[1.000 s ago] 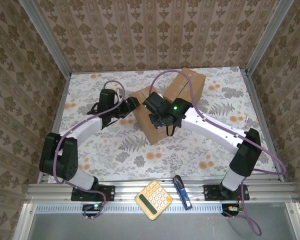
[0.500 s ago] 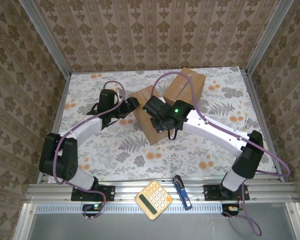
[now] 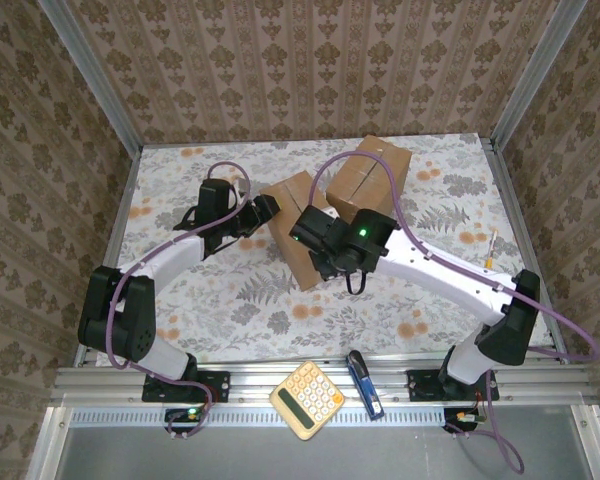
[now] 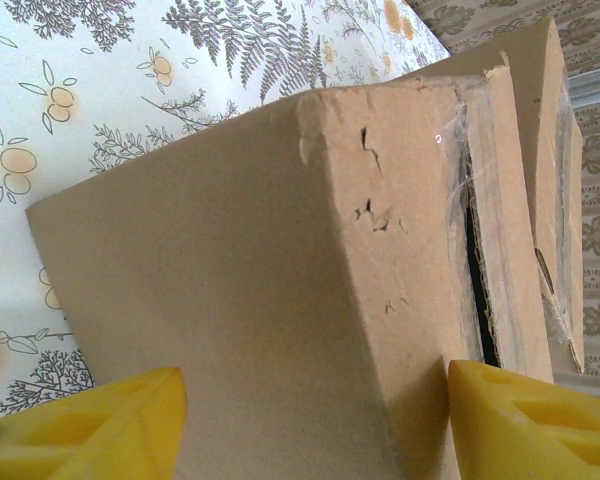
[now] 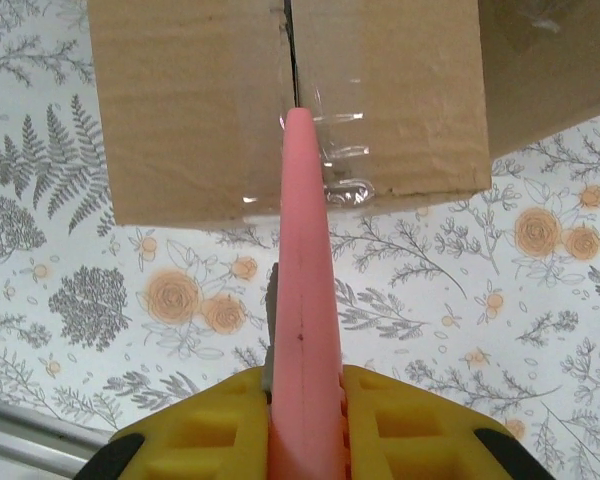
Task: Unpack the express box
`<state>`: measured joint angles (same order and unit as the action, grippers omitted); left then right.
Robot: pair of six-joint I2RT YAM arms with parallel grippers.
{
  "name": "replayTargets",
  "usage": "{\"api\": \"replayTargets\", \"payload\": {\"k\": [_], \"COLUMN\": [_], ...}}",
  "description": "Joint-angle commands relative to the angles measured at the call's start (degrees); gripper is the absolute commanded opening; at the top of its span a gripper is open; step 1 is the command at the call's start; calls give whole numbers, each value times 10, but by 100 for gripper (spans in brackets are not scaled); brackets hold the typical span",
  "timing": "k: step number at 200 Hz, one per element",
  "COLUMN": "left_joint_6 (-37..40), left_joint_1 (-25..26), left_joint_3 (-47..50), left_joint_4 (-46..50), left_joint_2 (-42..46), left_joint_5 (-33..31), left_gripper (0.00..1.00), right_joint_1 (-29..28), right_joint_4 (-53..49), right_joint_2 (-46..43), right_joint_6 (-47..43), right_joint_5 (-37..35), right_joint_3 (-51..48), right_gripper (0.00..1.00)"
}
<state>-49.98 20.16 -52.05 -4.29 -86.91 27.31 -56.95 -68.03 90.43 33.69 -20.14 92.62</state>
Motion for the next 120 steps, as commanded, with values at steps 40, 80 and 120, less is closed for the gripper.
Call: {"api": "replayTargets", "payload": {"k": [40, 80, 120], "left_joint_6": [-3, -3, -2], "left_joint_1": [-5, -5, -4], "left_joint_3": [19, 19, 13], "left_joint_4": [43, 43, 43], "left_joint_2": [1, 2, 4], "left_joint_5": [-23, -25, -21], "left_gripper": [68, 67, 68], "right_joint_1": [-29, -46, -51], "right_joint_4": [-108, -109, -98], "right_joint_2": [-43, -71, -103], "right_joint_6": [52, 82, 103], "right_joint_5": [9, 11, 2], "right_joint_3": [-27, -49, -69], "right_gripper": [0, 0, 0]}}
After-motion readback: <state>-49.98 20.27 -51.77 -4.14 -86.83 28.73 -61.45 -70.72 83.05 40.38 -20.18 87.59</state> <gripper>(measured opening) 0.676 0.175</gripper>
